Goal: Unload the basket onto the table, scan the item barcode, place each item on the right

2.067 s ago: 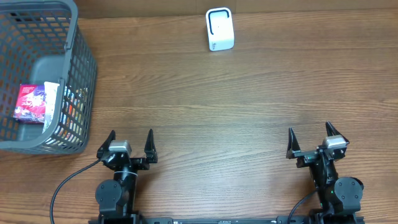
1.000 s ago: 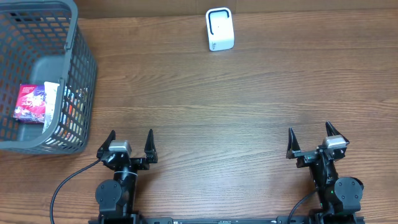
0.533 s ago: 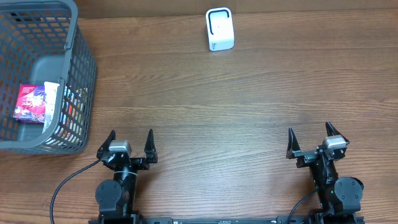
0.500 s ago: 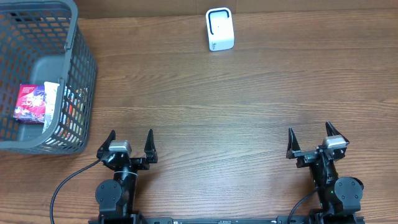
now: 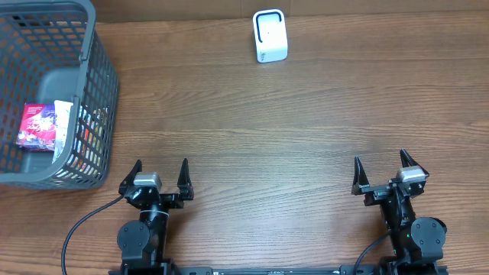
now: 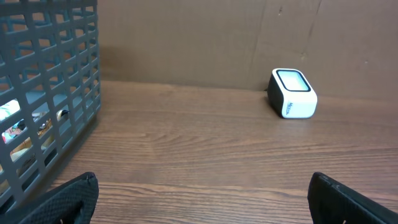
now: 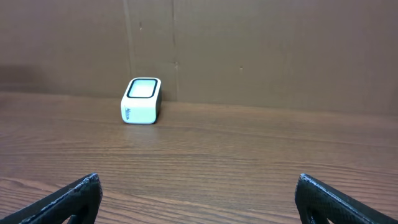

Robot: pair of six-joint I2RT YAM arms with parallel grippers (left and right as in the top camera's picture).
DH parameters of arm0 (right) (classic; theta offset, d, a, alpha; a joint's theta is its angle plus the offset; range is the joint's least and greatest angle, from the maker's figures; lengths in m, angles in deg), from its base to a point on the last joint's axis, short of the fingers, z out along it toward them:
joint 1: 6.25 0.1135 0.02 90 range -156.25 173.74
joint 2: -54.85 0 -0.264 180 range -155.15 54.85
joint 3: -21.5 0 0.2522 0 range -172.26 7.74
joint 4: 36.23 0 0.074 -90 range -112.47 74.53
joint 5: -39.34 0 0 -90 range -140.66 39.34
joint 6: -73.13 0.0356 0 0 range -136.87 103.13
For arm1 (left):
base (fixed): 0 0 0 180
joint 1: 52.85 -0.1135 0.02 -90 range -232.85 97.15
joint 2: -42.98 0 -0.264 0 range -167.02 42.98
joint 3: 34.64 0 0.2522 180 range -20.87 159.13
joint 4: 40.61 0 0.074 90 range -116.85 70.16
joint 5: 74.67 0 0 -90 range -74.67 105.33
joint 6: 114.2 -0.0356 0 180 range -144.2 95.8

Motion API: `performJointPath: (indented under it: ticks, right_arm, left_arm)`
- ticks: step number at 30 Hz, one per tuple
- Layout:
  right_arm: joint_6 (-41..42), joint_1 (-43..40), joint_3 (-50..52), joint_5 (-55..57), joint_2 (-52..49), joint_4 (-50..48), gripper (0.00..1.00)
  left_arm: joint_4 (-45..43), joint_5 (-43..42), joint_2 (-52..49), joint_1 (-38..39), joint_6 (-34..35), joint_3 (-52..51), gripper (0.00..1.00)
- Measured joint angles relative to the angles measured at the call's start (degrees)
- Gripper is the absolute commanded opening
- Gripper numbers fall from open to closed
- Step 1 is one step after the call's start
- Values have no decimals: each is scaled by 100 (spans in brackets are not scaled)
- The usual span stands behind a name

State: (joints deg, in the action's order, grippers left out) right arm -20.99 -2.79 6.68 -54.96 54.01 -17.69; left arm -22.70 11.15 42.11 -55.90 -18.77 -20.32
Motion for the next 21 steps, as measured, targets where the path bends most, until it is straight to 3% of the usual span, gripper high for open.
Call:
performJointPath:
  ticks: [9,21]
  right_arm:
    - [2,2,0,-2,0,-2,100]
    - [2,0,0,-4,0,0,100]
  left_arm:
    - [-22,-186,0,0,-20,0,100]
    - [-28,-334,0,0,-636,0,100]
